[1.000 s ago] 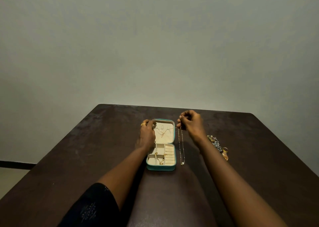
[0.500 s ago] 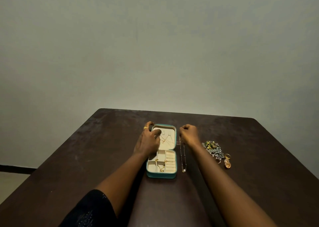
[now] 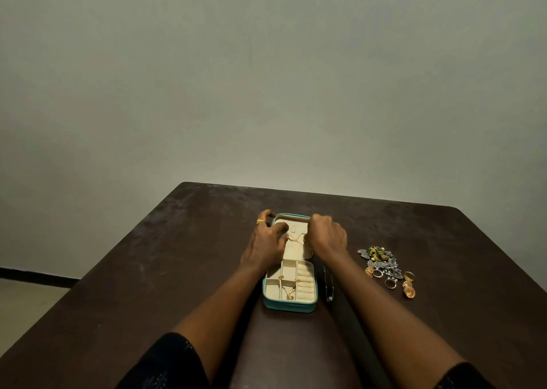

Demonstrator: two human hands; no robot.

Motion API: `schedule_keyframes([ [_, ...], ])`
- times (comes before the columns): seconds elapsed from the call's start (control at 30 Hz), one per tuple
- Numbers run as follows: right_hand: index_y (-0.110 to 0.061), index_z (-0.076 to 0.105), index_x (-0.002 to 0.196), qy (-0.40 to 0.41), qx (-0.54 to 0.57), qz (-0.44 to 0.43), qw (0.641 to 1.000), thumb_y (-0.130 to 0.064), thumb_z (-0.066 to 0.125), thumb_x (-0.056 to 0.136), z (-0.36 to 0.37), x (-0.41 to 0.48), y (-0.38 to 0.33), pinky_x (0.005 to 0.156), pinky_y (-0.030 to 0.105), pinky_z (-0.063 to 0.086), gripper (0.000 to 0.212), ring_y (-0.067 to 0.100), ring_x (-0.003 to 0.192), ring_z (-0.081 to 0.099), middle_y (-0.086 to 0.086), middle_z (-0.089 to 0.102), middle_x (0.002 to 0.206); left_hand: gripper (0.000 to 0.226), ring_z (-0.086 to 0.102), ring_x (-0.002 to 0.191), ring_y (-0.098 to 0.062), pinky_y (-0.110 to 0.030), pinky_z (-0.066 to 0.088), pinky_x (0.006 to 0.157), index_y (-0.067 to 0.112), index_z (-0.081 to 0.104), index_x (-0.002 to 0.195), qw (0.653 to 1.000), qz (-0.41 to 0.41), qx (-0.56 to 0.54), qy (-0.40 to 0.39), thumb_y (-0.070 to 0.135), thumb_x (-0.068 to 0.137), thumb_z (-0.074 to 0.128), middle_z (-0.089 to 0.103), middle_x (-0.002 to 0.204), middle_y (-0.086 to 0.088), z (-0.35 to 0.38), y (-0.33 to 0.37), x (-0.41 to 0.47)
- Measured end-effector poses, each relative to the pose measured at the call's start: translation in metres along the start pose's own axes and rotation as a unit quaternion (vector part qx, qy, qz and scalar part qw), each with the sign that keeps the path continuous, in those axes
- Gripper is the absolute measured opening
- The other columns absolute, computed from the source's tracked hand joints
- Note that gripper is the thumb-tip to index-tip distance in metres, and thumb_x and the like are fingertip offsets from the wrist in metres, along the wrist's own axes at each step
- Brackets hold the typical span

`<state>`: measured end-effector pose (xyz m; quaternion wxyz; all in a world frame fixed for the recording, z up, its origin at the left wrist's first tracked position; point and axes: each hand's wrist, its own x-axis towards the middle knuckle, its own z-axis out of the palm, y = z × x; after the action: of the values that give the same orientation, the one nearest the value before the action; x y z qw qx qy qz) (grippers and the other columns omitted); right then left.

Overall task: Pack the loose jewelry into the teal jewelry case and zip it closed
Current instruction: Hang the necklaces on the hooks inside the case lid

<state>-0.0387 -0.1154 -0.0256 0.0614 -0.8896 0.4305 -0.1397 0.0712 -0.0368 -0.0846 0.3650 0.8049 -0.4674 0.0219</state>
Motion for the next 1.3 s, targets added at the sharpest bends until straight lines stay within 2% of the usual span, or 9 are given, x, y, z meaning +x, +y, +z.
schedule_keyframes([
  [0.2,-0.008,0.057,0.115,-0.009,-0.012,0.014,1.000,-0.008,0.047,0.093,0.009,-0.003,-0.002,0.081,0.036,0.050,0.024,0.031,0.106,0.062,0.012,0.064,0.115,0.021,0.050,0.120,-0.021,-0.028,0.044,0.099,0.013,0.068,0.107,1.000,0.008,0.008,-0.013,0.022,0.091,0.059,0.029,0.143,-0.007,0.001,-0.005,0.001],
  [0.37,-0.009,0.059,0.111,-0.027,-0.005,0.016,0.999,-0.017,0.054,0.091,0.014,-0.002,0.000,0.080,0.035,0.050,0.022,0.030,0.104,0.062,0.011,0.064,0.113,0.018,0.053,0.114,-0.022,-0.028,0.046,0.097,0.012,0.068,0.105,1.000,0.004,0.003,-0.016,0.018,0.090,0.060,0.029,0.142,-0.007,0.001,-0.006,0.001],
  [0.57,-0.005,0.059,0.101,0.004,-0.055,-0.066,0.996,-0.018,0.046,0.093,0.018,-0.001,0.007,0.069,0.033,0.044,0.020,0.032,0.097,0.064,0.014,0.066,0.106,0.018,0.051,0.117,-0.022,-0.030,0.047,0.097,0.013,0.066,0.106,1.000,0.009,-0.008,-0.011,0.018,0.091,0.059,0.028,0.143,-0.007,0.002,-0.005,0.001],
  [0.8,-0.004,0.060,0.096,0.033,0.078,-0.022,0.996,-0.020,0.045,0.093,0.016,0.023,0.012,0.072,0.038,0.048,0.023,0.035,0.092,0.063,0.017,0.067,0.100,0.019,0.051,0.117,-0.021,-0.031,0.048,0.098,0.013,0.065,0.108,1.000,0.016,-0.008,-0.004,0.019,0.091,0.058,0.027,0.144,-0.007,0.003,-0.006,0.001],
  [0.9,-0.004,0.063,0.093,0.031,0.144,-0.026,0.989,-0.021,0.048,0.093,0.009,0.032,0.007,0.072,0.038,0.048,0.022,0.030,0.086,0.062,0.013,0.067,0.093,0.019,0.050,0.118,-0.020,-0.029,0.046,0.098,0.014,0.065,0.108,1.000,0.014,-0.008,0.000,0.019,0.091,0.058,0.027,0.144,-0.007,0.004,-0.007,0.001],
  [1.0,-0.001,0.067,0.085,0.020,0.264,-0.030,0.964,-0.014,0.054,0.090,0.006,0.039,0.003,0.069,0.037,0.048,0.019,0.021,0.075,0.060,0.012,0.065,0.080,0.021,0.050,0.118,-0.020,-0.028,0.046,0.098,0.014,0.064,0.110,1.000,0.009,-0.015,0.000,0.019,0.091,0.058,0.026,0.144,-0.006,0.004,-0.007,0.000],
  [1.1,0.010,0.065,0.076,-0.019,0.392,-0.039,0.919,-0.007,0.058,0.087,0.000,0.037,-0.002,0.057,0.029,0.043,0.022,0.013,0.058,0.050,0.011,0.055,0.064,0.026,0.051,0.118,-0.020,-0.029,0.047,0.098,0.014,0.059,0.117,1.000,0.003,-0.020,0.004,0.019,0.092,0.057,0.026,0.143,-0.006,0.003,-0.004,-0.001],
  [1.2,-0.003,0.059,0.062,-0.063,0.477,-0.019,0.877,-0.008,0.058,0.088,-0.008,0.028,-0.005,0.039,0.018,0.030,0.026,0.003,0.036,0.035,0.003,0.044,0.051,0.036,0.051,0.118,-0.021,-0.031,0.046,0.099,0.016,0.051,0.127,1.000,-0.001,-0.022,0.002,0.018,0.091,0.057,0.024,0.144,-0.006,0.002,-0.002,-0.001],
  [1.3,-0.008,0.057,0.062,-0.087,0.544,0.002,0.835,-0.009,0.057,0.089,-0.011,0.016,-0.004,0.038,0.018,0.027,0.027,0.005,0.034,0.030,-0.004,0.040,0.042,0.035,0.051,0.118,-0.023,-0.034,0.047,0.099,0.018,0.052,0.127,1.000,-0.002,-0.008,-0.005,0.020,0.092,0.056,0.021,0.147,-0.008,0.002,-0.002,-0.001],
])
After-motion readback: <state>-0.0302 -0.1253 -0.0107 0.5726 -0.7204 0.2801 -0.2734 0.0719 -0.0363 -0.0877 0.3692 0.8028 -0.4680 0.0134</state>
